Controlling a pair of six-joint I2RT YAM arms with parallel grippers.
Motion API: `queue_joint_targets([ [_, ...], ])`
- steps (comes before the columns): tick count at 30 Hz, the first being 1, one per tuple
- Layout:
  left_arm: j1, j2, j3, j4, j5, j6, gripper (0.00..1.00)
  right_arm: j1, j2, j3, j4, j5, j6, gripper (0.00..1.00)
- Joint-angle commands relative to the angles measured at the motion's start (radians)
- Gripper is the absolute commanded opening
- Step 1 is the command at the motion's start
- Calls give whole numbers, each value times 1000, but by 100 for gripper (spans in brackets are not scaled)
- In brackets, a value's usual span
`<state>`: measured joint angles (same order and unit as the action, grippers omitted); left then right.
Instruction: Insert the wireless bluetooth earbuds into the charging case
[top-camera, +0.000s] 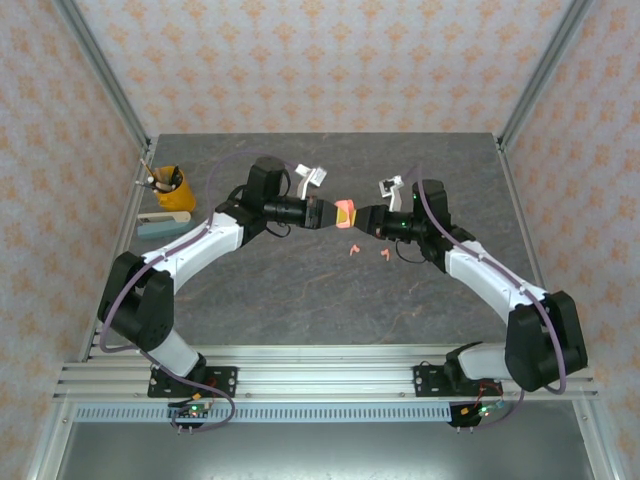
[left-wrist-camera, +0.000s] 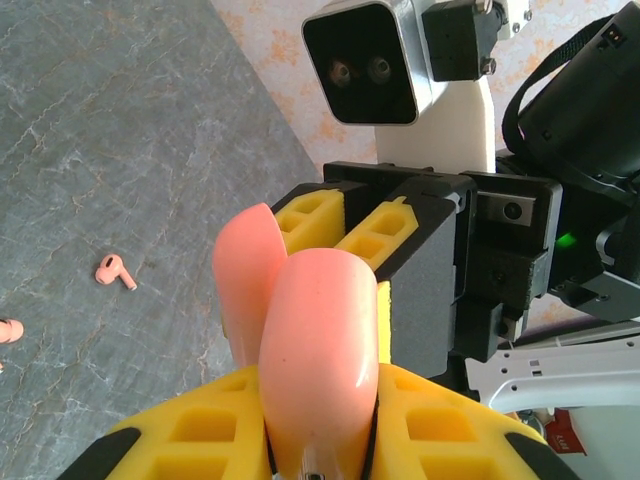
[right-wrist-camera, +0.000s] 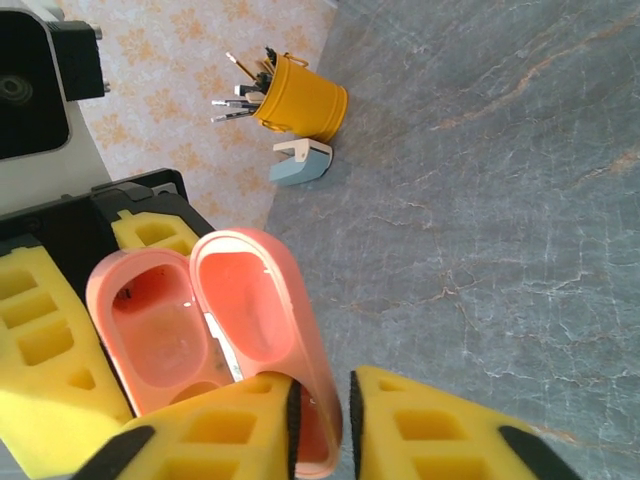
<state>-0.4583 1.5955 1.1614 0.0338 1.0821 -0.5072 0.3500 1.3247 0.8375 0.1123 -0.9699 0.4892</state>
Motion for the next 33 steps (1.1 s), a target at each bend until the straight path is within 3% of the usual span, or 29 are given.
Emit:
queue_joint_targets([
  [1,-27,11,35,17,33,-2,4,2,15,48,4,-17,-26,17],
  [5,-29,12,31,13,22,-1,13,2,16,68,-29,-12,-42,8],
  [10,-28,14,43,-33,-7,27,31,1,10,91,-92,19,-75,0],
  [19,-10,-1,72,-130,-72,80,73,3,6,161,-276,105,-181,0],
  [23,17,-25,83,-188,-76,120,84,2,12,201,-372,132,-244,0],
  [26,40,-40,121,-292,-70,189,87,3,23,242,-463,149,-316,0],
  [33,62,29,309,-728,-8,490,88,3,97,418,-799,147,-620,0],
])
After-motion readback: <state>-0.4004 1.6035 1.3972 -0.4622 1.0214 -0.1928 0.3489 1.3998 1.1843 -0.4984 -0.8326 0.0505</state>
